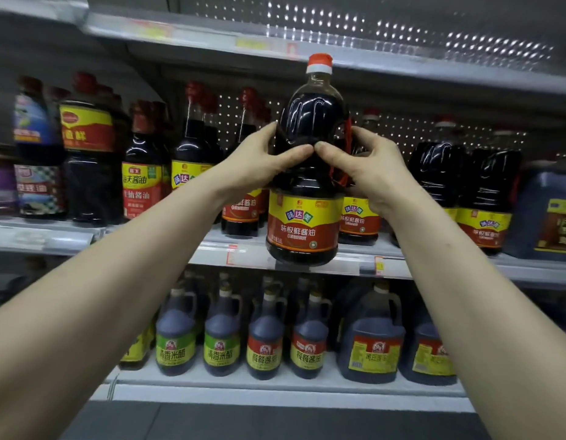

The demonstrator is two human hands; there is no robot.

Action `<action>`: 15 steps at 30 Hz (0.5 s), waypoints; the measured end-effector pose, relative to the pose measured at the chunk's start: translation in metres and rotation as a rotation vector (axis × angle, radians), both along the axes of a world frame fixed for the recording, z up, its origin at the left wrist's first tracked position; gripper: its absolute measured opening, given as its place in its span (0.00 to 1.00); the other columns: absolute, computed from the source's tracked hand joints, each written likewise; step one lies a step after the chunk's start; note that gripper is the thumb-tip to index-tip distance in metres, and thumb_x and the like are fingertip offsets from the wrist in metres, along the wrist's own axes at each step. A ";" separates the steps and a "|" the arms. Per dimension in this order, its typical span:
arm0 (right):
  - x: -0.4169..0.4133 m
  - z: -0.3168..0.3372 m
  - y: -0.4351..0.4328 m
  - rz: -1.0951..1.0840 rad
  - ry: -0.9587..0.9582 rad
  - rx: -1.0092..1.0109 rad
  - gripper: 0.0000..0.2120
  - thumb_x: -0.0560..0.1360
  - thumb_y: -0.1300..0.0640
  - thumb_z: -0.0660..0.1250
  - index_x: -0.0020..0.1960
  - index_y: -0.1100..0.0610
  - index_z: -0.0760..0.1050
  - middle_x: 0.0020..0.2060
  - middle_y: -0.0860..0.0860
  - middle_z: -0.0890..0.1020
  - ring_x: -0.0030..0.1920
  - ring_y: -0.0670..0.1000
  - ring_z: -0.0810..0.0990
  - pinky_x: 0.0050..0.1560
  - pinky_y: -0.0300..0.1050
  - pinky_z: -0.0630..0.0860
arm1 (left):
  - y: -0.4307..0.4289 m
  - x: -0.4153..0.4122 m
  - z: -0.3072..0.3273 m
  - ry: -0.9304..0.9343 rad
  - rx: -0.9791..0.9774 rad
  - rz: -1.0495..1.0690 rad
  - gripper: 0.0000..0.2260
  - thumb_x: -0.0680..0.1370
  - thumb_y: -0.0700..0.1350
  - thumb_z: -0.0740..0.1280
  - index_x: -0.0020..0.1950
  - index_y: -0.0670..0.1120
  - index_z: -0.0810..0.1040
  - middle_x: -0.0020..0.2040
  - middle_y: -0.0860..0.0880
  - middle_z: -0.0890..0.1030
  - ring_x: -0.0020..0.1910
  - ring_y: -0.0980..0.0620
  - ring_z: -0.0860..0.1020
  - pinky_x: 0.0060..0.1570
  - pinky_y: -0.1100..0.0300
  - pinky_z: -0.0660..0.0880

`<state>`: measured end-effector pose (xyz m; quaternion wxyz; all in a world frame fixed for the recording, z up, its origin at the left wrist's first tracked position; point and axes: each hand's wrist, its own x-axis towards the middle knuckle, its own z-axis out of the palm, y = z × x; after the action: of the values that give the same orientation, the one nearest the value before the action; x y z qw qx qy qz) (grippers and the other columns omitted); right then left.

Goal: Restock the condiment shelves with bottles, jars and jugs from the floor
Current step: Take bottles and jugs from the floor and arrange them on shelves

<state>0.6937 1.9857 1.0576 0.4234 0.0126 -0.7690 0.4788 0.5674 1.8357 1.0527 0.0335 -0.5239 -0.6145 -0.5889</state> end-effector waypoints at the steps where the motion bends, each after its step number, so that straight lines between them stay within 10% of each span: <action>1: -0.002 0.000 0.002 0.000 0.002 -0.003 0.13 0.66 0.47 0.81 0.46 0.40 0.79 0.50 0.47 0.86 0.52 0.50 0.86 0.54 0.54 0.83 | 0.003 -0.002 0.000 0.004 0.003 0.008 0.22 0.76 0.50 0.72 0.69 0.48 0.74 0.61 0.49 0.82 0.60 0.52 0.80 0.62 0.53 0.77; 8: -0.014 -0.004 0.018 -0.007 -0.008 -0.016 0.23 0.67 0.47 0.80 0.60 0.46 0.80 0.50 0.48 0.86 0.51 0.50 0.86 0.52 0.54 0.84 | 0.015 -0.005 -0.004 -0.001 0.011 0.016 0.20 0.78 0.46 0.71 0.69 0.46 0.73 0.61 0.49 0.81 0.60 0.54 0.80 0.63 0.55 0.76; 15: -0.017 -0.001 0.024 -0.006 -0.004 -0.064 0.17 0.67 0.47 0.81 0.50 0.42 0.76 0.49 0.45 0.83 0.54 0.49 0.84 0.55 0.55 0.83 | 0.023 -0.010 -0.002 0.008 0.024 0.002 0.21 0.78 0.46 0.71 0.70 0.47 0.72 0.61 0.48 0.82 0.60 0.52 0.80 0.63 0.51 0.76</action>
<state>0.6767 2.0097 1.0562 0.4236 -0.0041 -0.7541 0.5019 0.5570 1.8591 1.0504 0.0429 -0.5252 -0.6075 -0.5943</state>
